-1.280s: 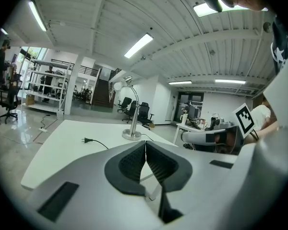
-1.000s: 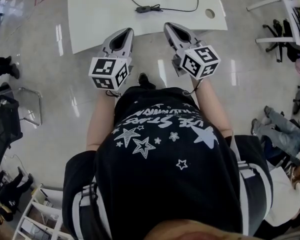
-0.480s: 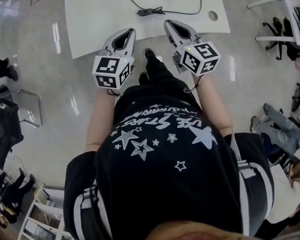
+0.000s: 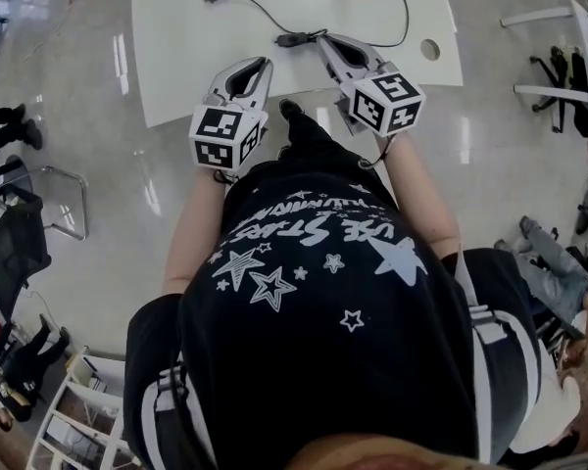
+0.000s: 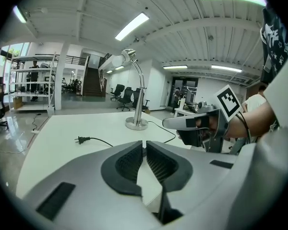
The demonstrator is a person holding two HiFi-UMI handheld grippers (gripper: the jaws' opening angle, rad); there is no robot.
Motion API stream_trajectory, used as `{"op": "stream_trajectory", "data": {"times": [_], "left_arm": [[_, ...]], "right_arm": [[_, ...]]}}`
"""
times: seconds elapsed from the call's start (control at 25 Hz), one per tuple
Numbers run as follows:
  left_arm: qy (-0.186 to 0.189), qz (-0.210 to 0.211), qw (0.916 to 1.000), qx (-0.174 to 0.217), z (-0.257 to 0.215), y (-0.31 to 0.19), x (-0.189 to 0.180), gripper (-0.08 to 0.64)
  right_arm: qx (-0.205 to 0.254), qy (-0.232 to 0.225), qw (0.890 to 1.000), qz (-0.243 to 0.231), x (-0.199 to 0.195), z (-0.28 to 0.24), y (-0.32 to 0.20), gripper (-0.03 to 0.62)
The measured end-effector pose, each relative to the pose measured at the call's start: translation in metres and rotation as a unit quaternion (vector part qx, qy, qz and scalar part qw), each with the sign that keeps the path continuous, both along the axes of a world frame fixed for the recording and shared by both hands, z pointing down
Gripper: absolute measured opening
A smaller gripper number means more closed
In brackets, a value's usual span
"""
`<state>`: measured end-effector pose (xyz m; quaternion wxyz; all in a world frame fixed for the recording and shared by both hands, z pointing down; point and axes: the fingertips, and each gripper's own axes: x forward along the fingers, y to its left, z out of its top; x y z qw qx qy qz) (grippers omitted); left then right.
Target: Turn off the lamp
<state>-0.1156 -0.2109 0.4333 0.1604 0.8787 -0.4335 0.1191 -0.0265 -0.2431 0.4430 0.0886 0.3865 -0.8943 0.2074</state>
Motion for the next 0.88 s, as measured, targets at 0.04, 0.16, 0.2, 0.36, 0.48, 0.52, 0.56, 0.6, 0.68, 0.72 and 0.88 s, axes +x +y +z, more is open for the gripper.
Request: {"op": "stream_trajectory", "data": {"times": [0.04,0.16,0.2,0.36,0.48,0.52,0.56,0.6,0.68,0.72,0.88], "left_arm": [[-0.001,0.002,1.0,-0.005,0.004,-0.005,0.001,0.014],[-0.017,0.018,0.9995,-0.02,0.016,-0.015,0.007,0.014],[-0.025,0.026,0.9991,-0.024,0.021,-0.017,0.01,0.014],[-0.05,0.041,0.9974,-0.032,0.035,-0.028,0.019,0.014],[-0.061,0.043,0.9967,-0.031,0.039,-0.035,0.021,0.015],[-0.067,0.044,0.9964,-0.027,0.04,-0.038,0.021,0.015],[-0.075,0.046,0.9959,-0.023,0.042,-0.04,0.021,0.017],[-0.085,0.049,0.995,-0.019,0.044,-0.042,0.021,0.019],[-0.101,0.061,0.9929,-0.015,0.048,-0.044,0.023,0.06],[-0.107,0.067,0.9919,-0.015,0.051,-0.045,0.024,0.072],[-0.121,0.083,0.989,-0.02,0.064,-0.048,0.028,0.108]], "right_arm": [[-0.003,0.004,1.0,-0.004,-0.001,0.004,-0.004,0.006],[-0.013,0.013,1.0,-0.014,0.0,0.014,-0.013,0.006],[-0.017,0.014,1.0,-0.015,0.001,0.017,-0.015,0.006],[-0.026,0.016,0.999,-0.02,0.005,0.026,-0.027,0.006],[-0.03,0.017,0.999,-0.028,0.005,0.029,-0.033,0.006],[-0.032,0.018,0.999,-0.031,0.004,0.03,-0.034,0.006],[-0.033,0.018,0.999,-0.034,0.004,0.031,-0.036,0.006],[-0.035,0.018,0.999,-0.036,0.003,0.032,-0.037,0.006],[-0.039,0.019,0.998,-0.04,0.002,0.035,-0.04,0.006],[-0.04,0.019,0.998,-0.042,0.002,0.036,-0.042,0.006],[-0.045,0.02,0.998,-0.046,0.001,0.042,-0.049,0.006]]}}
